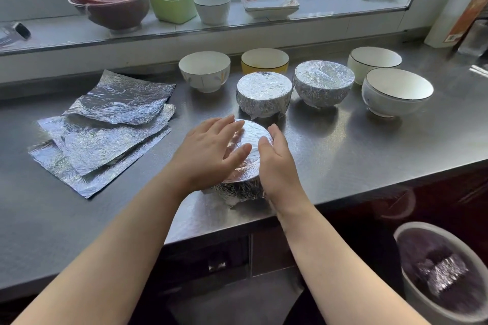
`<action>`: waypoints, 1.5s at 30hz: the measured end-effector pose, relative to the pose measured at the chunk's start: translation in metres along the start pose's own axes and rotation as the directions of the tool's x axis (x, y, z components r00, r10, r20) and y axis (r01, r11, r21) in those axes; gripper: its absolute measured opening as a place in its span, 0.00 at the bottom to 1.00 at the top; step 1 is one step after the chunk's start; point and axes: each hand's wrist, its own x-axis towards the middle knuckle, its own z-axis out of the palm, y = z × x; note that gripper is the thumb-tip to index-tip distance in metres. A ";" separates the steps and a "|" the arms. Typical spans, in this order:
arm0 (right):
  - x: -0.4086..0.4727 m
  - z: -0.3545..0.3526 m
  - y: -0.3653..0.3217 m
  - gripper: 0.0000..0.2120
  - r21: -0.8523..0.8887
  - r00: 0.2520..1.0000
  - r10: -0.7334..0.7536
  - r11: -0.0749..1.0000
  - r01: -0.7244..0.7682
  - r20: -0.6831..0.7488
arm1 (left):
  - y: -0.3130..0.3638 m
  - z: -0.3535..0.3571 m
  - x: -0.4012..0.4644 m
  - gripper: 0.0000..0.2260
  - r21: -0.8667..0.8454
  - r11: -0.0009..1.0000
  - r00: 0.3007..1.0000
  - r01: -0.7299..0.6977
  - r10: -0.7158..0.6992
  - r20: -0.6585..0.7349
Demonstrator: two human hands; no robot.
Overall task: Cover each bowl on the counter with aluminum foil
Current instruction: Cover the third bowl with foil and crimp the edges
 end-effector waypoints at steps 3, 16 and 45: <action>0.008 0.001 0.004 0.27 0.032 1.000 0.024 0.999 -0.025 0.010 | 0.001 -0.001 -0.001 0.38 -0.013 1.000 1.000 0.008 -0.008 -0.004; 0.034 -0.007 0.009 0.16 0.247 0.979 0.162 0.950 -0.189 0.124 | 0.008 -0.008 -0.003 0.23 -0.209 0.965 0.987 0.157 -0.162 -0.004; 0.045 -0.006 0.020 0.19 0.304 0.958 0.151 0.926 -0.224 0.245 | 0.007 0.011 -0.007 0.15 -0.989 -0.075 0.773 0.127 -0.618 0.146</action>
